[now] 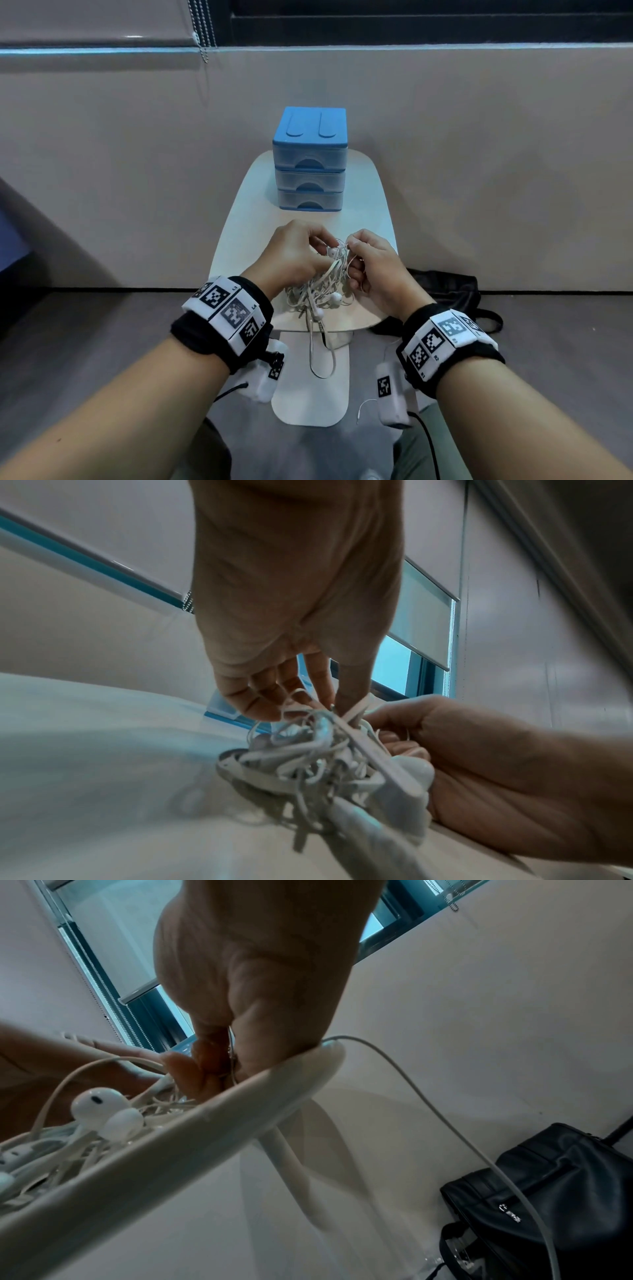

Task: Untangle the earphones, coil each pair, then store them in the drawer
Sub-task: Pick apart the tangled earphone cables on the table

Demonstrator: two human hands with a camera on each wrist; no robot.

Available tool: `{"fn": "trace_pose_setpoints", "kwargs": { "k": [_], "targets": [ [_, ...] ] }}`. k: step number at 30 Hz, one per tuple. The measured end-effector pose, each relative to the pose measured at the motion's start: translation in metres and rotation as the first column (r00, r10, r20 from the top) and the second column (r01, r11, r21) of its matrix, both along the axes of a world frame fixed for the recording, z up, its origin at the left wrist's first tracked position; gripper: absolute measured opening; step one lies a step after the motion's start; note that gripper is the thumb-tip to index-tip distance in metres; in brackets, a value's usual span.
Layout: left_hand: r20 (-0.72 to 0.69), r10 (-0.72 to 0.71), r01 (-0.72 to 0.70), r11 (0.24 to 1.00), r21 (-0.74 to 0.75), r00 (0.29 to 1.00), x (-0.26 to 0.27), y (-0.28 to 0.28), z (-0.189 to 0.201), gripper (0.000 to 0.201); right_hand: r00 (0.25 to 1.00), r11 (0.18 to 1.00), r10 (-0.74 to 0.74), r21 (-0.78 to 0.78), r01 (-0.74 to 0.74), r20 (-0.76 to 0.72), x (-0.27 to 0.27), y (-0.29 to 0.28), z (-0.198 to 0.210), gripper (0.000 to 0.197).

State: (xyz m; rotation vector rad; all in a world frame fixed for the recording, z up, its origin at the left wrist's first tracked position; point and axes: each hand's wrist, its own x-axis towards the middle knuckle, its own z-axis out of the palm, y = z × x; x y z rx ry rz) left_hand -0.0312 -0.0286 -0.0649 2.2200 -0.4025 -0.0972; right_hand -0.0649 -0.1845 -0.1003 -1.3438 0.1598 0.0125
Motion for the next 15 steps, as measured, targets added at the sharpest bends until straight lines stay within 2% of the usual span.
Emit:
{"fn": "trace_pose_setpoints", "kwargs": {
  "k": [3,6,11,15],
  "targets": [
    [0.065,0.017,-0.014,0.999,-0.05,0.998,0.0009,-0.001,-0.0016,0.015,1.0,0.999,0.003,0.048,-0.004,0.008,0.0016,-0.0005,-0.0012,0.023],
    [0.066,0.017,-0.011,0.997,-0.082,0.998,0.0022,-0.0001,-0.0033,0.011,1.0,0.998,0.012,0.054,-0.013,0.025,0.0036,-0.0019,-0.0041,0.019],
    [-0.035,-0.01,0.007,0.994,-0.106,0.999,0.0033,0.0048,-0.0005,0.01,0.997,1.0,0.027,0.004,-0.027,0.071,0.0035,-0.0026,-0.0077,0.015],
    [-0.179,-0.06,0.032,0.987,-0.155,0.982,0.007,0.0079,0.0044,0.027,0.996,1.0,0.025,0.016,-0.027,0.091,0.0039,-0.0028,-0.0086,0.009]
  ]
}}
